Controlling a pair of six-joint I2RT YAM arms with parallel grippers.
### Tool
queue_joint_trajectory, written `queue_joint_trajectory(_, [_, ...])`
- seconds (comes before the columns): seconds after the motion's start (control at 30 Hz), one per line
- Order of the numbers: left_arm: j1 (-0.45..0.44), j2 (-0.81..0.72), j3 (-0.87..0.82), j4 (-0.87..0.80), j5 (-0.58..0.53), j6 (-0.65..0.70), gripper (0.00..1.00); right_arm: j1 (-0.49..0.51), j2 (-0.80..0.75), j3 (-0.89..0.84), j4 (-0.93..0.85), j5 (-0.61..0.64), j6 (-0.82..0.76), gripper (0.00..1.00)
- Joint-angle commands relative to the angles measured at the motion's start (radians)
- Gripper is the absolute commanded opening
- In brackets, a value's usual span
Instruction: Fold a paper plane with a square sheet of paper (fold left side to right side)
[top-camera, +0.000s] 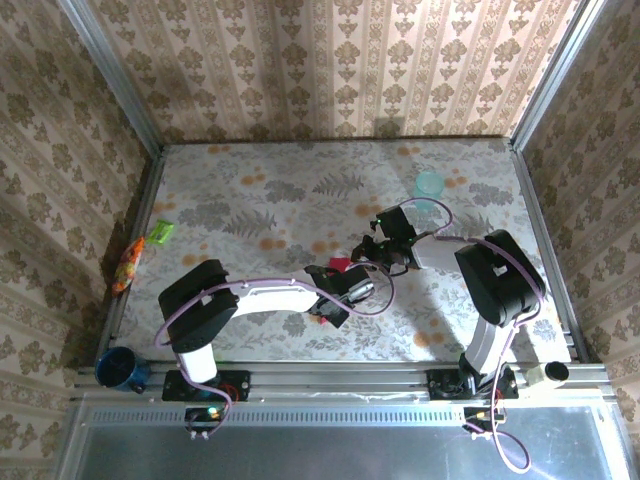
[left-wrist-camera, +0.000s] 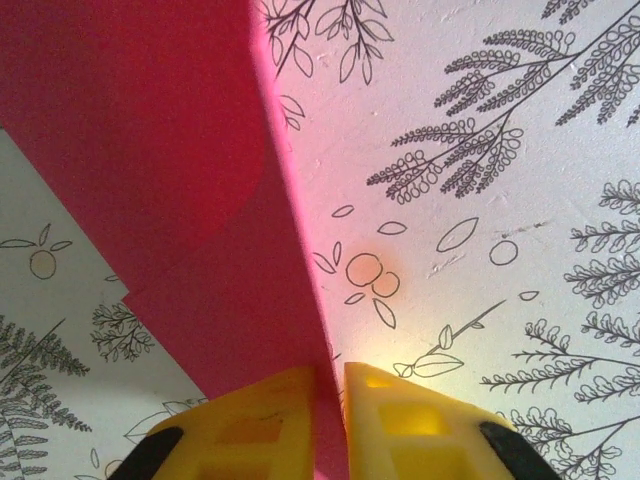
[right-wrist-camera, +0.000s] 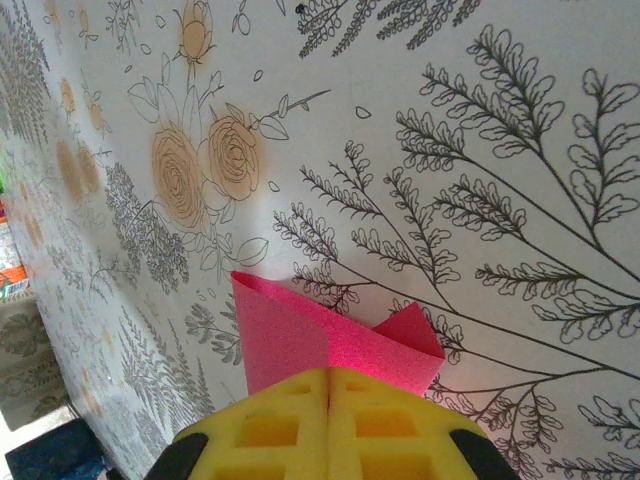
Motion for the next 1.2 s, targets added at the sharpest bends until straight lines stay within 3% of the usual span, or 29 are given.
queue_joint_trajectory(0.0, [-0.008,-0.015,-0.013,-0.010,-0.033,-0.013,0.13,0.000,0.009,0.017,-0.008,0.013,0.003,0.00])
queue_joint_trajectory(0.2, [-0.003,-0.038,-0.007,-0.023,-0.039,-0.001,0.05,-0.013,-0.007,0.033,-0.017,-0.004,-0.011,0.03])
queue_joint_trajectory(0.47, [0.014,-0.072,-0.022,-0.015,-0.005,0.003,0.00,-0.089,-0.040,0.098,-0.104,-0.002,-0.067,0.35])
queue_joint_trajectory(0.7, [0.032,-0.094,-0.040,0.027,0.056,-0.001,0.00,-0.174,-0.076,0.153,-0.218,0.037,-0.132,0.51])
queue_joint_trajectory(0.9, [0.133,-0.150,-0.113,0.169,0.280,-0.040,0.00,-0.221,-0.200,0.055,-0.222,0.049,-0.176,0.55])
queue_joint_trajectory(1.17, [0.267,-0.154,-0.206,0.412,0.581,-0.156,0.00,-0.228,-0.321,-0.135,-0.095,-0.048,-0.189,0.58])
